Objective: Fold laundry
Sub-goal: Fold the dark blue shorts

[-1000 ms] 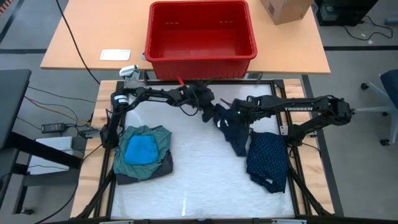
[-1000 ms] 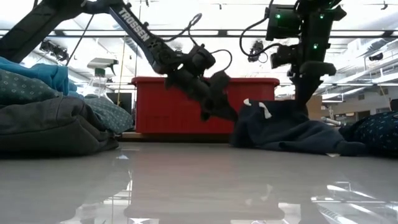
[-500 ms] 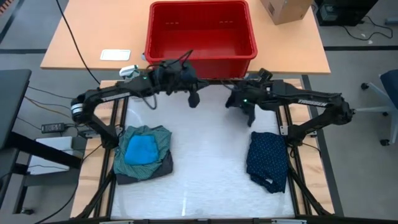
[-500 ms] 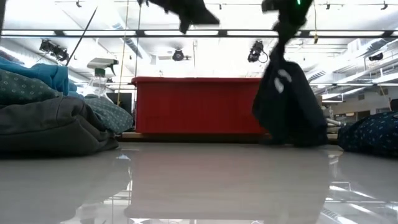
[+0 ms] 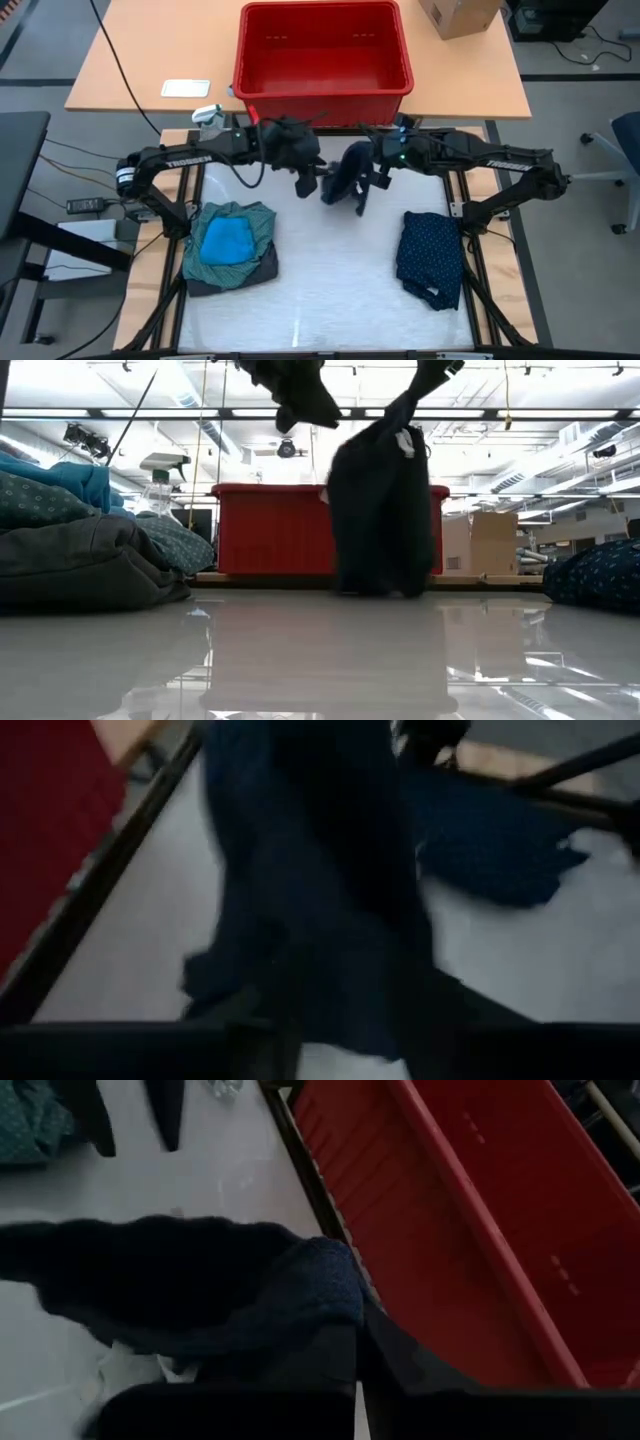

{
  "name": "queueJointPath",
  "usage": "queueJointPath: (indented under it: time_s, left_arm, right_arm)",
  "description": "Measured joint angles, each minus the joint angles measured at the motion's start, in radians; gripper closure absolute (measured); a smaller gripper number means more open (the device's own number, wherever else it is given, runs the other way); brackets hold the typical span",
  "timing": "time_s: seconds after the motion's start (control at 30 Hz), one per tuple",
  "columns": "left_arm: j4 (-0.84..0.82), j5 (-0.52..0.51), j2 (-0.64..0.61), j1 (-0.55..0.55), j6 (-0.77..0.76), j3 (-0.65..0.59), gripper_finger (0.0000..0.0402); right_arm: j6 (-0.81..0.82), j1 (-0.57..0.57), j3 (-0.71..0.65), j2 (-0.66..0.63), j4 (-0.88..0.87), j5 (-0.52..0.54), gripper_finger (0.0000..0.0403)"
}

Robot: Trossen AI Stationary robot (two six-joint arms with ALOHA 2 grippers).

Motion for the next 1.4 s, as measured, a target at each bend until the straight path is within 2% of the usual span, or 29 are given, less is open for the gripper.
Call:
queueJointPath:
  time_s: [0.17,0.27,0.37,0.47,0.63,0.7,0.77,0.87,1.07,1.23,1.33,1.4]
  left_arm:
    - [0.018,-0.09,0.008,-0.002,-0.038,-0.053,0.0164]
    - [0.157,-0.091,0.017,-0.008,-0.105,-0.14,0.0105]
    - [0.264,-0.088,0.029,-0.012,-0.14,-0.229,0.0061]
    - [0.368,-0.073,0.039,-0.029,-0.144,-0.288,0.0035]
    - [0.495,-0.088,0.056,-0.079,-0.153,-0.339,0.0026]
    - [0.598,-0.14,0.079,-0.104,-0.144,-0.352,0.0026]
    - [0.614,-0.199,0.09,-0.121,-0.138,-0.366,0.0026]
    - [0.663,-0.295,0.129,-0.141,-0.133,-0.361,0.0026]
    - [0.787,-0.333,0.205,-0.148,-0.131,-0.363,0.0026]
    - [0.802,-0.459,0.239,-0.149,-0.123,-0.355,0.0029]
    - [0.84,-0.493,0.24,-0.141,-0.116,-0.354,0.0049]
    - [0.879,-0.497,0.24,-0.141,-0.082,-0.353,0.0077]
  right_arm:
    - [-0.041,0.0,0.0,-0.006,0.023,-0.068,0.0396]
    - [-0.049,0.002,0.0,-0.006,0.039,-0.096,0.0396]
    - [-0.049,0.002,0.0,-0.006,0.053,-0.096,0.0396]
    - [-0.049,-0.008,0.0,-0.006,0.073,-0.091,0.0396]
    - [0.057,-0.046,0.0,0.003,0.129,-0.002,0.0396]
    - [0.112,-0.062,0.0,0.01,0.143,0.023,0.0396]
    - [0.14,-0.071,0.0,0.017,0.167,0.04,0.0396]
    - [0.133,-0.083,-0.001,0.026,0.182,0.028,0.0396]
    - [0.112,-0.089,-0.001,0.037,0.227,0.008,0.0396]
    - [0.112,-0.092,-0.001,0.038,0.265,-0.022,0.0396]
    - [0.11,-0.093,-0.001,0.038,0.28,-0.023,0.0396]
    - [0.109,-0.097,-0.001,0.038,0.284,-0.032,0.0396]
